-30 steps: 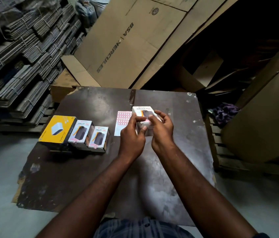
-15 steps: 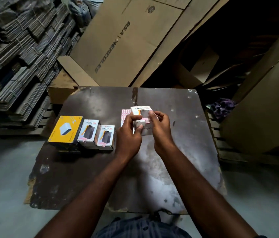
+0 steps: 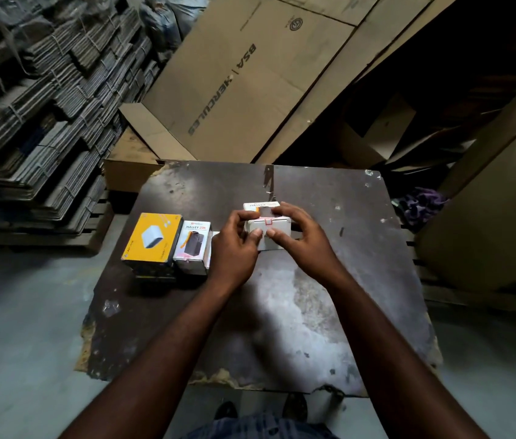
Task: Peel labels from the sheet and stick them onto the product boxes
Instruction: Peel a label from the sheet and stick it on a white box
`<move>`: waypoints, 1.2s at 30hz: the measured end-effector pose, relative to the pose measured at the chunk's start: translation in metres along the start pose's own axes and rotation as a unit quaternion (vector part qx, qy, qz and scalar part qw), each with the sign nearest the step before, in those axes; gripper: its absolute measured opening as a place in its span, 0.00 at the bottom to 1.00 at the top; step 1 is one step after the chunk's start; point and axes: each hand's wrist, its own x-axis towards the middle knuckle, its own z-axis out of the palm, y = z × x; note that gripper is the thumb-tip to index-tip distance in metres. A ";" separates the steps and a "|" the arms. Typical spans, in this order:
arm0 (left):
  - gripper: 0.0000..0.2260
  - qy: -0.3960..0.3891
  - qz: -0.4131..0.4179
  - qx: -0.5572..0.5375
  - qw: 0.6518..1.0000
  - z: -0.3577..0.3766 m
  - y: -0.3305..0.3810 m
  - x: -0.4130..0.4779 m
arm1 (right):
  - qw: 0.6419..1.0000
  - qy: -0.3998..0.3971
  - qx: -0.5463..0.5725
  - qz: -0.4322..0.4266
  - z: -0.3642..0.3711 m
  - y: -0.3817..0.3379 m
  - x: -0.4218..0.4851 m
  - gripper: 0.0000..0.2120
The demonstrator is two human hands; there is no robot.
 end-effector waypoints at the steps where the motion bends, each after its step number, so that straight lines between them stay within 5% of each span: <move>1: 0.11 0.000 0.002 -0.001 1.000 -0.002 -0.001 0.000 | 1.000 -0.002 0.007 0.001 0.001 0.000 0.001 0.17; 14: 0.10 -0.011 0.010 -0.026 1.000 0.005 0.004 0.009 | 0.997 0.038 0.065 0.033 -0.003 -0.006 0.010 0.13; 17: 0.06 -0.040 -0.068 -0.137 0.987 0.006 0.013 0.014 | 0.997 0.058 0.054 0.026 -0.010 -0.008 0.011 0.13; 20: 0.08 -0.042 -0.192 -0.292 0.936 0.003 0.017 0.026 | 0.996 0.051 0.067 0.010 -0.017 -0.009 0.011 0.14; 23: 0.13 -0.076 -0.239 -0.309 0.917 0.002 0.021 0.035 | 0.996 0.013 0.091 0.003 -0.017 -0.008 0.010 0.15; 27: 0.17 -0.091 -0.216 -0.263 0.936 0.010 0.019 0.037 | 0.993 -0.005 0.117 0.027 -0.016 -0.005 0.010 0.16; 32: 0.33 -0.071 -0.210 -0.271 0.937 0.021 0.010 0.037 | 0.965 -0.008 0.244 0.094 -0.014 -0.001 0.014 0.32; 36: 0.30 -0.075 -0.162 -0.246 0.953 0.029 0.006 0.035 | 0.972 0.022 0.192 0.133 -0.014 0.000 0.019 0.23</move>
